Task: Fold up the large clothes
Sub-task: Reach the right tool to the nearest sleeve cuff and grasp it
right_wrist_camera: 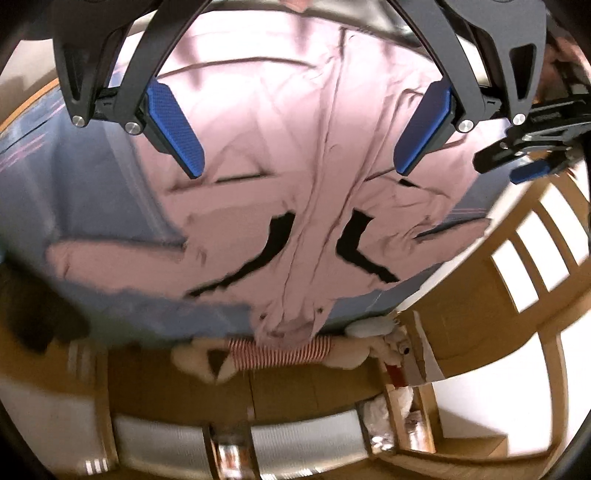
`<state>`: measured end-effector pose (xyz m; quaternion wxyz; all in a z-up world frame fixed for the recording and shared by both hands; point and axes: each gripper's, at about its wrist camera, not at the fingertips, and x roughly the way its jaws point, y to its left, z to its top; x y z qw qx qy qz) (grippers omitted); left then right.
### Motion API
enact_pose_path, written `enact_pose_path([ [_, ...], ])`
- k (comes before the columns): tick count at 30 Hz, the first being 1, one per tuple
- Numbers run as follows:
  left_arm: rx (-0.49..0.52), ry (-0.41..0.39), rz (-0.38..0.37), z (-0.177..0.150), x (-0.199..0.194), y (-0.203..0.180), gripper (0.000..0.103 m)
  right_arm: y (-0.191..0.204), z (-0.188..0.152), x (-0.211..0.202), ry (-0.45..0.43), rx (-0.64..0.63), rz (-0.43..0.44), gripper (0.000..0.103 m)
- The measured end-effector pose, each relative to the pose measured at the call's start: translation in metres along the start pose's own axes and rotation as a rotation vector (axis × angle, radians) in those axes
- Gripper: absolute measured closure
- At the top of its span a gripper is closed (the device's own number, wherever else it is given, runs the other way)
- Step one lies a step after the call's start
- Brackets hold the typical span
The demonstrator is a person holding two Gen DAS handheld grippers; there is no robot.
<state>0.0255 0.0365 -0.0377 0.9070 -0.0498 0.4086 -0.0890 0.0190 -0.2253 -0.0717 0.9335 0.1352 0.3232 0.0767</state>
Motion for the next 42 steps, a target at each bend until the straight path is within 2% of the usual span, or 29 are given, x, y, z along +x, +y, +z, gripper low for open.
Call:
enact_pose_path([
  [1,-0.027,0.090,0.019,0.001,0.015,0.008,0.002,-0.009,0.002,0.001,0.018,0.039,0.038,0.001],
  [2,-0.043,0.127,-0.002,0.002,0.022,0.013,0.002,-0.016,0.003,0.001,0.026,0.070,0.065,0.001],
  [4,-0.070,0.152,-0.024,0.003,0.030,0.023,0.002,-0.038,0.011,-0.002,0.021,0.154,0.113,0.001],
  [6,-0.076,0.139,-0.029,0.011,0.027,0.027,0.002,-0.060,0.017,-0.006,0.008,0.212,0.152,0.001],
  [8,-0.077,0.095,-0.038,0.025,0.017,0.029,0.002,-0.084,0.020,-0.010,0.002,0.301,0.200,0.001],
  [9,-0.075,0.070,-0.045,0.034,0.014,0.029,0.002,-0.107,0.022,-0.012,-0.006,0.390,0.255,0.001],
  [13,-0.094,-0.129,-0.192,0.073,-0.002,0.032,0.002,-0.168,0.032,-0.026,-0.078,0.612,0.349,0.001],
  [14,-0.066,-0.184,-0.201,0.083,-0.005,0.027,0.002,-0.178,0.033,-0.026,-0.094,0.650,0.364,0.001],
  [17,0.051,-0.188,-0.105,0.109,0.008,0.005,0.002,-0.233,0.031,-0.032,-0.177,0.881,0.500,0.001],
  [19,0.069,-0.194,-0.027,0.115,0.022,-0.001,0.002,-0.258,0.028,-0.034,-0.209,0.988,0.521,0.001],
  [20,0.070,-0.196,0.008,0.115,0.029,-0.001,0.002,-0.270,0.026,-0.034,-0.217,1.033,0.514,0.001],
  [23,0.057,-0.204,0.047,0.104,0.055,0.007,0.002,-0.308,0.013,-0.031,-0.252,1.218,0.453,0.001],
  [25,0.043,-0.154,0.086,0.100,0.073,0.012,0.002,-0.325,0.010,-0.029,-0.258,1.266,0.401,0.001],
  [27,0.028,-0.066,0.073,0.104,0.087,0.013,0.002,-0.334,0.012,-0.027,-0.248,1.272,0.324,0.001],
  [33,0.012,-0.046,0.039,0.107,0.090,0.009,0.002,-0.364,0.023,-0.016,-0.276,1.264,0.139,0.001],
  [38,0.052,-0.059,0.003,0.112,0.094,-0.004,0.002,-0.373,0.039,0.017,-0.253,1.225,0.041,0.001],
  [42,0.064,-0.035,-0.015,0.112,0.103,-0.014,0.002,-0.391,0.057,0.042,-0.240,1.154,-0.032,0.001],
])
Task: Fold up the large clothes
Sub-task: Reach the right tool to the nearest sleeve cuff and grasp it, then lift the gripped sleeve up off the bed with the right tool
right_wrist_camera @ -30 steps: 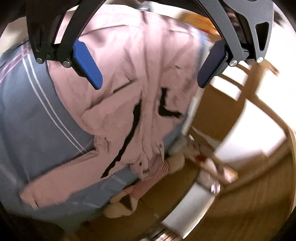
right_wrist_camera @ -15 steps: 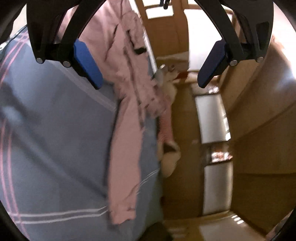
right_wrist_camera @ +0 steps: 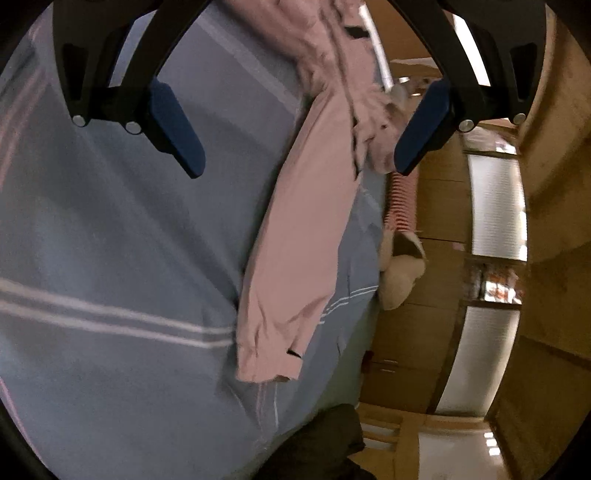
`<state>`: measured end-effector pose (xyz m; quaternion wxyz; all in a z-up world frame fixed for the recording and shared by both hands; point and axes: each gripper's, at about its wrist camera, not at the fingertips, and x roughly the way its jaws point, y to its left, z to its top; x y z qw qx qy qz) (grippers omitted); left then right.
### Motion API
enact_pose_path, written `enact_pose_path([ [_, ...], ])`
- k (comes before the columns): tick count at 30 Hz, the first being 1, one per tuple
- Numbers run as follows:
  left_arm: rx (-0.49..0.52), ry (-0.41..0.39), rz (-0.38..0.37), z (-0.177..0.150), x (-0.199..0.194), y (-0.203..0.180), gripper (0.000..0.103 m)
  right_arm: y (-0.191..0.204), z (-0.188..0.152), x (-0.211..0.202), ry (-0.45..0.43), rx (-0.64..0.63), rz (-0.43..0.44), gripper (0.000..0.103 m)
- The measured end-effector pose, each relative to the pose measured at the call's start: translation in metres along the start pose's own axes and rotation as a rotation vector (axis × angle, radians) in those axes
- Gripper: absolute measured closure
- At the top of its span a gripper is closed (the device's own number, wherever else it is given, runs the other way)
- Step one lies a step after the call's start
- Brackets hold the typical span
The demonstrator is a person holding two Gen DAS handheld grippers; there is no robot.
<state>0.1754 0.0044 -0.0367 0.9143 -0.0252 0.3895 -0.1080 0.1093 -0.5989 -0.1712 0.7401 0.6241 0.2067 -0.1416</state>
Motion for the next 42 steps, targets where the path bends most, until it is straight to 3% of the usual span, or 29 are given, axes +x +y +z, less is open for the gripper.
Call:
enact_pose_path([
  [6,0.014,0.029,-0.035,-0.001,0.008,-0.006,0.002,-0.013,0.015,0.033,-0.032,-0.025,-0.053,0.001],
  [10,-0.027,0.069,-0.079,-0.001,0.019,-0.002,0.002,-0.020,0.031,0.049,-0.035,-0.012,-0.027,0.004],
  [14,-0.011,0.073,-0.055,-0.001,0.027,-0.004,0.002,-0.023,0.045,0.066,-0.018,-0.010,-0.009,0.005],
  [20,0.010,0.083,-0.049,-0.003,0.035,-0.009,0.002,-0.023,0.062,0.075,-0.088,-0.005,-0.012,0.013],
  [31,0.031,0.091,-0.049,-0.003,0.046,-0.016,0.002,-0.016,0.089,0.098,-0.136,-0.018,-0.050,0.030],
  [42,0.049,0.098,-0.030,-0.005,0.053,-0.021,0.002,-0.011,0.110,0.116,-0.190,-0.009,-0.055,0.034],
])
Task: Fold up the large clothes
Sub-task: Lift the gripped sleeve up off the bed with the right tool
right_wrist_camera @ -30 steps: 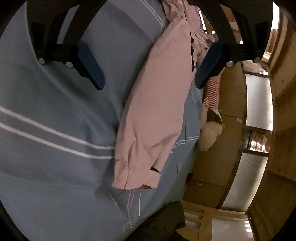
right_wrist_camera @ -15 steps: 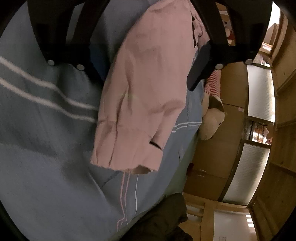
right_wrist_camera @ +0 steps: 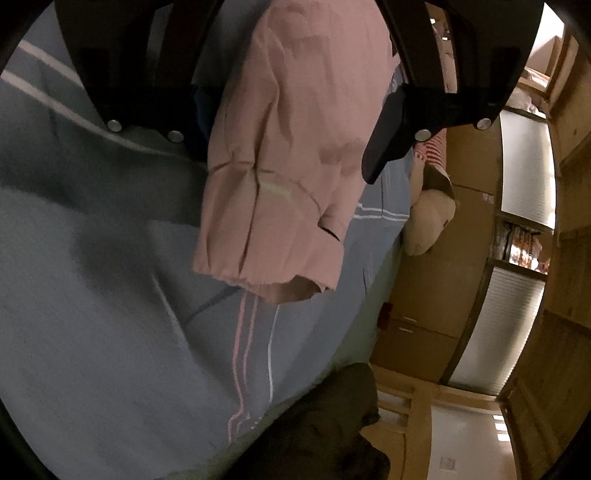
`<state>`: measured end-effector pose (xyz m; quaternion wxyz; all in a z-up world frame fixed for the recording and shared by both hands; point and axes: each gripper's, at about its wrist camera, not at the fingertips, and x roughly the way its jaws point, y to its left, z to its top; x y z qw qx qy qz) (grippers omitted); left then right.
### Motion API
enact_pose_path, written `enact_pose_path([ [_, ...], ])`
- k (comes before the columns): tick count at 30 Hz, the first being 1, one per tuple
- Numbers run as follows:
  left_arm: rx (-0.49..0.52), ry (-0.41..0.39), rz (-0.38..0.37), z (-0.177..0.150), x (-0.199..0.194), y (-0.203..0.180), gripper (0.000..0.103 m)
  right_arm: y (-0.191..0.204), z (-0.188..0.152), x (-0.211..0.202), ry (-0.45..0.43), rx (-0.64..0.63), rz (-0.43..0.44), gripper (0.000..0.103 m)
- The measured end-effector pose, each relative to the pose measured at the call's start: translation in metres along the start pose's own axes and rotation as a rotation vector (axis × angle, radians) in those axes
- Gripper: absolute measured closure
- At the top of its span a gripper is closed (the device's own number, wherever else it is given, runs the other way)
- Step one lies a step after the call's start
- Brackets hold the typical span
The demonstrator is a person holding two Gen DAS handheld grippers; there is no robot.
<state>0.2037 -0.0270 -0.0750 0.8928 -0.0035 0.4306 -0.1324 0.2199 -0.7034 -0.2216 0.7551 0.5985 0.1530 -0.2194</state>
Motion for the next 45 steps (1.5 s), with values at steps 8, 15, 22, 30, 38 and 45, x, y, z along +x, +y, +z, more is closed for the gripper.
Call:
enact_pose_path([
  [8,0.007,-0.010,0.011,-0.002,-0.002,0.000,0.002,-0.010,-0.001,0.003,-0.005,0.017,-0.019,0.084],
  [15,0.008,-0.009,0.042,-0.006,-0.005,0.002,0.002,0.011,-0.004,-0.017,-0.054,0.011,-0.004,0.089],
  [22,0.009,-0.019,0.064,-0.009,-0.011,0.005,0.002,0.036,-0.007,-0.039,-0.099,0.027,0.035,0.089],
  [30,0.015,-0.028,0.075,-0.010,-0.017,0.009,0.002,0.087,-0.014,-0.070,-0.133,-0.006,0.145,0.090],
  [38,0.008,-0.040,0.079,-0.011,-0.024,0.016,0.002,0.132,-0.026,-0.097,-0.133,-0.043,0.243,0.090],
  [45,0.003,-0.045,0.074,-0.011,-0.027,0.019,0.002,0.176,-0.047,-0.119,-0.115,-0.072,0.333,0.090],
])
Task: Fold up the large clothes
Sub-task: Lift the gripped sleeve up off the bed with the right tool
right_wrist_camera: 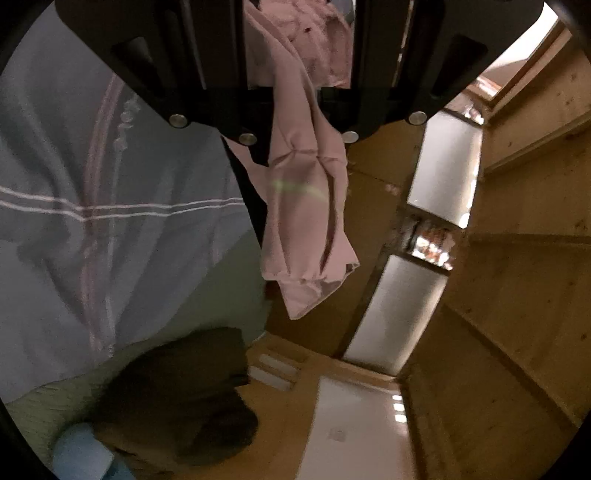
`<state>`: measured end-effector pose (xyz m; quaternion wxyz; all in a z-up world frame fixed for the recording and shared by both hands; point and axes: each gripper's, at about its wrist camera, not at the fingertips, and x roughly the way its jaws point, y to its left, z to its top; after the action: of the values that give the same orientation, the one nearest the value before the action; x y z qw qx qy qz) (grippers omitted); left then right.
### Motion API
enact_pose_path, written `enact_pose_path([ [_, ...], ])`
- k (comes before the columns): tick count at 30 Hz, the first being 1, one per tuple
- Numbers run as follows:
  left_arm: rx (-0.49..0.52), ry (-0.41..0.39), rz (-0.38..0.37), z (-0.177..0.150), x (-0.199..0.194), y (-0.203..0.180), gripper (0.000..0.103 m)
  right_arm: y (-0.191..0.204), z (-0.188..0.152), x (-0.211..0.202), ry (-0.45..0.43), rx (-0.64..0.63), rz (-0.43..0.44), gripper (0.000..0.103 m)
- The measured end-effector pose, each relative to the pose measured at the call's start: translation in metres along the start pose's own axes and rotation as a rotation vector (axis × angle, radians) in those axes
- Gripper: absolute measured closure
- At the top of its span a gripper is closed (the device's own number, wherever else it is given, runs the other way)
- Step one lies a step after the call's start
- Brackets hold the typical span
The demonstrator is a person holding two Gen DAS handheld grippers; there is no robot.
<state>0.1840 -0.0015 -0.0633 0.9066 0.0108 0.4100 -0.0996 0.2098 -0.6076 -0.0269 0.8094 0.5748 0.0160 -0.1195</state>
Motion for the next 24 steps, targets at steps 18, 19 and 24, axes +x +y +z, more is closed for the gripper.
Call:
enact_pose_path([
  [18,-0.014,-0.022,-0.009,-0.005,-0.022,0.017,0.002,0.124,-0.078,-0.017,0.103,-0.127,0.199,0.090],
  [19,-0.017,-0.027,-0.010,-0.005,-0.024,0.019,0.002,0.128,-0.083,-0.017,0.108,-0.129,0.206,0.090],
  [24,-0.041,-0.037,-0.008,-0.007,-0.031,0.034,0.002,0.151,-0.111,-0.017,0.135,-0.167,0.229,0.090],
])
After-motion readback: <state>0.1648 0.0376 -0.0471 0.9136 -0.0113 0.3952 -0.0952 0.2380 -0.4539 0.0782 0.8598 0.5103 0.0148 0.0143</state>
